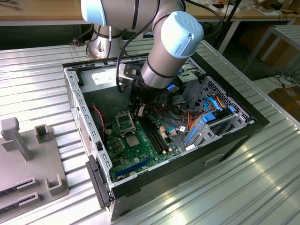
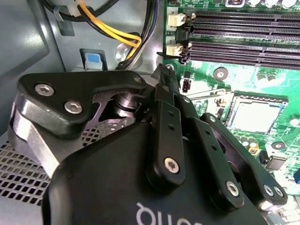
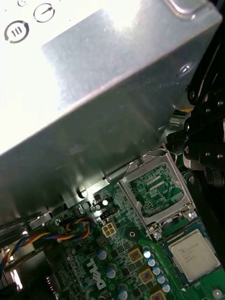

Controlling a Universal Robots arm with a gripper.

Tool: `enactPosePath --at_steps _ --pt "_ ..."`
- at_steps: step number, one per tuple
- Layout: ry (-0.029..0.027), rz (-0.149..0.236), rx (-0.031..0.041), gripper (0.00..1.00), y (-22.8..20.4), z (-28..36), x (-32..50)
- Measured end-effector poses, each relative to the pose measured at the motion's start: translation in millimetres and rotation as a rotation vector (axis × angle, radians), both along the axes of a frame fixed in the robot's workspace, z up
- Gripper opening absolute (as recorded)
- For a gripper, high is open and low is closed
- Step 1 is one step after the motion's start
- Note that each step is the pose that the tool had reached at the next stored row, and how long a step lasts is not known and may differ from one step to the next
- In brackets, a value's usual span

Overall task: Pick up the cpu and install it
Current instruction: 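Close the cpu cover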

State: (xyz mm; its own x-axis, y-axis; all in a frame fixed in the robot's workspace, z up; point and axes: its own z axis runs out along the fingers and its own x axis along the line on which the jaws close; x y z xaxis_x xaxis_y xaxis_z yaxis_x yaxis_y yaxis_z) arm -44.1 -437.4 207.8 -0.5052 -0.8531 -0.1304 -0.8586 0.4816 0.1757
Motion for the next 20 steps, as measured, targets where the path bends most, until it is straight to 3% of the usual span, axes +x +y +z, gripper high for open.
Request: enactPosePath --at_steps 5,14,18,20 --pt "-0.0001 0.012 -0.0213 0.11 -0.1 4.8 0.0" --pt "-0.0001 0.024 -0.0347 0.11 0.0 12.2 0.0" --pt "0.0001 0.029 -0.0523 0.11 -0.1 16.1 0.0" --pt "0.0002 0.031 -0.0550 0.11 -0.1 17.8 0.0"
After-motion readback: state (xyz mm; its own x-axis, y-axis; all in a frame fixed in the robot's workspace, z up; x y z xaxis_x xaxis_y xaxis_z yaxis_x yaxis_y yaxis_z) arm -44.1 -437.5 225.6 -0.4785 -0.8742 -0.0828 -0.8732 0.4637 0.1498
